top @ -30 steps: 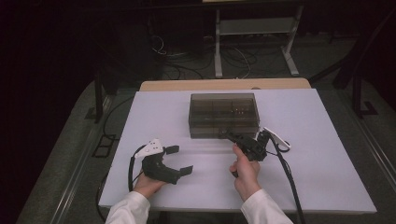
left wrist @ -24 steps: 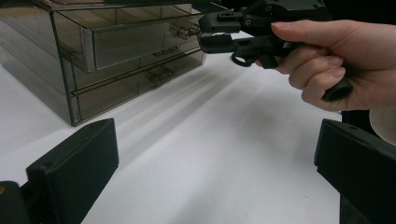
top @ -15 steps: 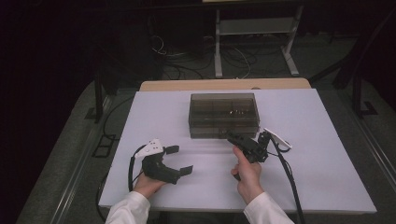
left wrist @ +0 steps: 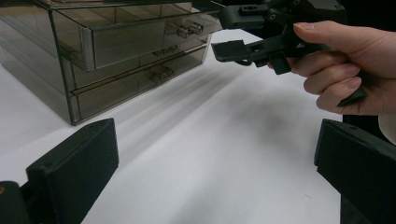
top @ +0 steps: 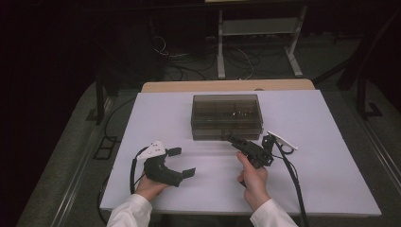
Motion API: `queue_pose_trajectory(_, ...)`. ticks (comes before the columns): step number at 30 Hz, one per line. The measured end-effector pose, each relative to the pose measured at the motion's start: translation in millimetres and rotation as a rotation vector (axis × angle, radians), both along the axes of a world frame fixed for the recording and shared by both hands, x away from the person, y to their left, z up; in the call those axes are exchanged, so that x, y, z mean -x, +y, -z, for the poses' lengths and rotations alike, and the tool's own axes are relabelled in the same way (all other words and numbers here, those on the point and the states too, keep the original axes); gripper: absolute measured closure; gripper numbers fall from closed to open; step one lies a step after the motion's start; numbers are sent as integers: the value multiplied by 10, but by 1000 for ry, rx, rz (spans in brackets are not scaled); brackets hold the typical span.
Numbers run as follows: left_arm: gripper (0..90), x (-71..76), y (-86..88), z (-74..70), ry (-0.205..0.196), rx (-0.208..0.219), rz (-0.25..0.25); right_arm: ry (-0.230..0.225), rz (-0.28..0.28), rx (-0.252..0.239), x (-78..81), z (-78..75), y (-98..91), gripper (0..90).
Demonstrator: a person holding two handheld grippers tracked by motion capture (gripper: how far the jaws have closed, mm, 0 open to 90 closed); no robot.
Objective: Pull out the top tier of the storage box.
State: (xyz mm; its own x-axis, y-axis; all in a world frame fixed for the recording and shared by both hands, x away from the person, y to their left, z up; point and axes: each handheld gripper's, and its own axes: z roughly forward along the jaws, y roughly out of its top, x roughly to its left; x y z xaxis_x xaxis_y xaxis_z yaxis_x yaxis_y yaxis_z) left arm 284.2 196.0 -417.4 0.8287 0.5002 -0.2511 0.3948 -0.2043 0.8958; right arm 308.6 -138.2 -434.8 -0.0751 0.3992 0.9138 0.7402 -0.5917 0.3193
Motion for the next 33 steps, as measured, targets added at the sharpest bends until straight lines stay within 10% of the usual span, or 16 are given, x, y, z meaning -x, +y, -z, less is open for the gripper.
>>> queue_pose_trajectory(33, 0, -2, 2, 2, 2, -6, 1, -170, -282, 393, -55, -304, -226, 400)
